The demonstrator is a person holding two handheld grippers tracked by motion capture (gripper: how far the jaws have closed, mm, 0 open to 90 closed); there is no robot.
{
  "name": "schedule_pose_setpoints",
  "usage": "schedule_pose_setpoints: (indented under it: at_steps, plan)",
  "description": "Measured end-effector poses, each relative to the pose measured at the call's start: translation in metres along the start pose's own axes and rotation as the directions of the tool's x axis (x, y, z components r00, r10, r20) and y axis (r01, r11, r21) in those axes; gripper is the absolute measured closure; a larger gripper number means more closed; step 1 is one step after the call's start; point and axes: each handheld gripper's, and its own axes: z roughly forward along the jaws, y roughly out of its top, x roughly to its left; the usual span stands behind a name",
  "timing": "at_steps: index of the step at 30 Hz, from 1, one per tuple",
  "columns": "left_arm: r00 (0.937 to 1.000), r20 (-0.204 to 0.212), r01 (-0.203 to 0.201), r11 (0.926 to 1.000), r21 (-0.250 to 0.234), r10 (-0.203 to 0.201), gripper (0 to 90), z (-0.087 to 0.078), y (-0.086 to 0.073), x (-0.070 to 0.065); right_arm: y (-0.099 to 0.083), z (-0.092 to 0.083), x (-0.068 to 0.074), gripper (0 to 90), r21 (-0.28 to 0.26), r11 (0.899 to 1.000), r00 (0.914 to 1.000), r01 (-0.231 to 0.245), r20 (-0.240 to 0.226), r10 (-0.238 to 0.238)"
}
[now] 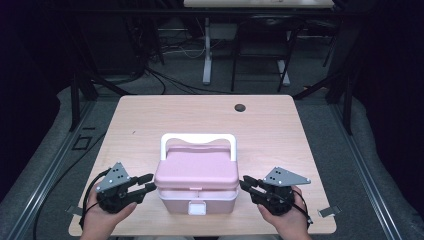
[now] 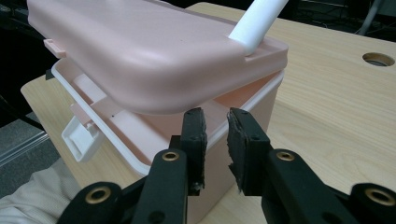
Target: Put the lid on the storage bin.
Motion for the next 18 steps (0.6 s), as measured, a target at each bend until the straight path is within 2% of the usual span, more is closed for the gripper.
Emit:
schedule_pose_setpoints:
  at_steps: [5, 10, 13, 15, 18]
  plan:
    - [1.0, 0.001, 0.005, 0.9996, 0.028, -0.005, 66.9, 0.001, -0.004, 0.001, -0.002, -0.002, -0.002, 75.2, 0.001, 1.0, 0.9999, -0.01, -0.002, 0.01]
    - [0.9998, -0.022, 0.0, 0.998, 0.063, 0.002, 66.0, 0.001, -0.01, 0.003, -0.003, -0.003, -0.004, 74.8, 0.004, 1.0, 0.9998, -0.02, 0.0, 0.02]
    - [0.9994, -0.017, 0.03, 0.9989, 0.036, -0.029, 65.1, -0.004, -0.011, 0.007, -0.003, -0.004, -0.005, 74.8, 0.0, 1.0, 0.9998, -0.018, 0.008, 0.018]
    - [0.9989, -0.034, 0.034, 0.9991, 0.028, -0.033, 65.1, -0.007, -0.01, 0.01, -0.002, -0.004, -0.007, 74.8, -0.001, 1.0, 0.9998, -0.02, 0.009, 0.02]
    - [0.9985, -0.036, 0.043, 0.9989, 0.016, -0.042, 65.0, -0.008, -0.008, 0.013, -0.002, -0.004, -0.009, 74.8, -0.004, 1.0, 0.9997, -0.022, 0.011, 0.022]
